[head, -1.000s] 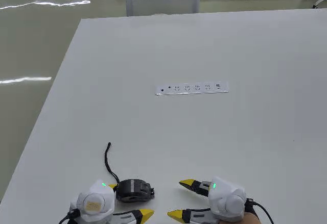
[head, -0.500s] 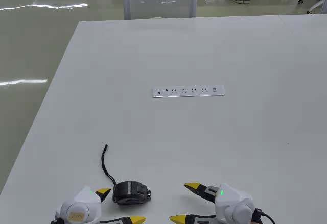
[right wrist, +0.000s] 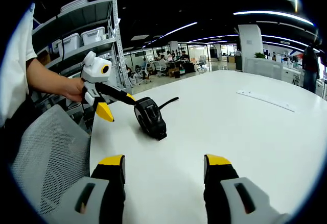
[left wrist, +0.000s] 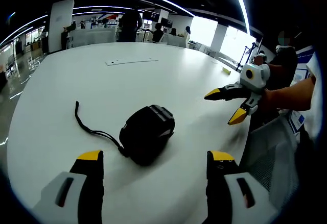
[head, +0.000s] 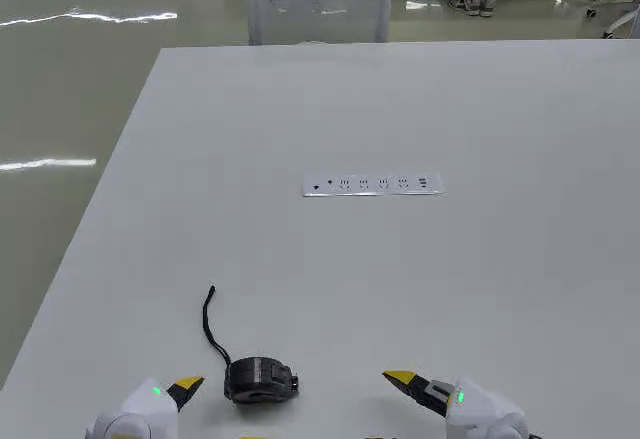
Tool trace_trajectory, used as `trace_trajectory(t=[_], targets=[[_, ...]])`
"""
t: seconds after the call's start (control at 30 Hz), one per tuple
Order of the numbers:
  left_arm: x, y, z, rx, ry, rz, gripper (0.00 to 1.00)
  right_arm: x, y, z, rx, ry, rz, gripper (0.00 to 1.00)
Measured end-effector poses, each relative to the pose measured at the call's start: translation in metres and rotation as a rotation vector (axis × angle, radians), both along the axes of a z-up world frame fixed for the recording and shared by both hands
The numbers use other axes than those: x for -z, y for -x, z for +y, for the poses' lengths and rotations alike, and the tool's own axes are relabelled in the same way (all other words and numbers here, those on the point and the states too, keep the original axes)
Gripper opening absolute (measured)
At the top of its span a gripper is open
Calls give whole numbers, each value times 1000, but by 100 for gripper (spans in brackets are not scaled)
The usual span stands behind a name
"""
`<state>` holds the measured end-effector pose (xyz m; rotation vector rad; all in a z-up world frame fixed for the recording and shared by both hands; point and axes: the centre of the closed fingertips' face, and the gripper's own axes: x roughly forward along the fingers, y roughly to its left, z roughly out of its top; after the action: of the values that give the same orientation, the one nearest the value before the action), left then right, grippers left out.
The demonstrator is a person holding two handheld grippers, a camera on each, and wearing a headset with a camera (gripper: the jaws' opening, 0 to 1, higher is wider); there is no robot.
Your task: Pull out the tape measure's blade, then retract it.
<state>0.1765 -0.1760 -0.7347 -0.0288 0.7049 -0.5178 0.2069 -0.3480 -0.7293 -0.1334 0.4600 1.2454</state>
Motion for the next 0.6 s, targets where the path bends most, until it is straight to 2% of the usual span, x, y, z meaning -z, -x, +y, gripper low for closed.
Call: trace_trajectory(t=[0.3, 0.6], targets=[[-3, 11, 7, -14, 13, -10, 82, -6, 5, -14, 29, 3, -4, 64], [-1, 22, 12, -27, 23, -12, 82, -9, 6, -31, 72, -5, -9, 65]])
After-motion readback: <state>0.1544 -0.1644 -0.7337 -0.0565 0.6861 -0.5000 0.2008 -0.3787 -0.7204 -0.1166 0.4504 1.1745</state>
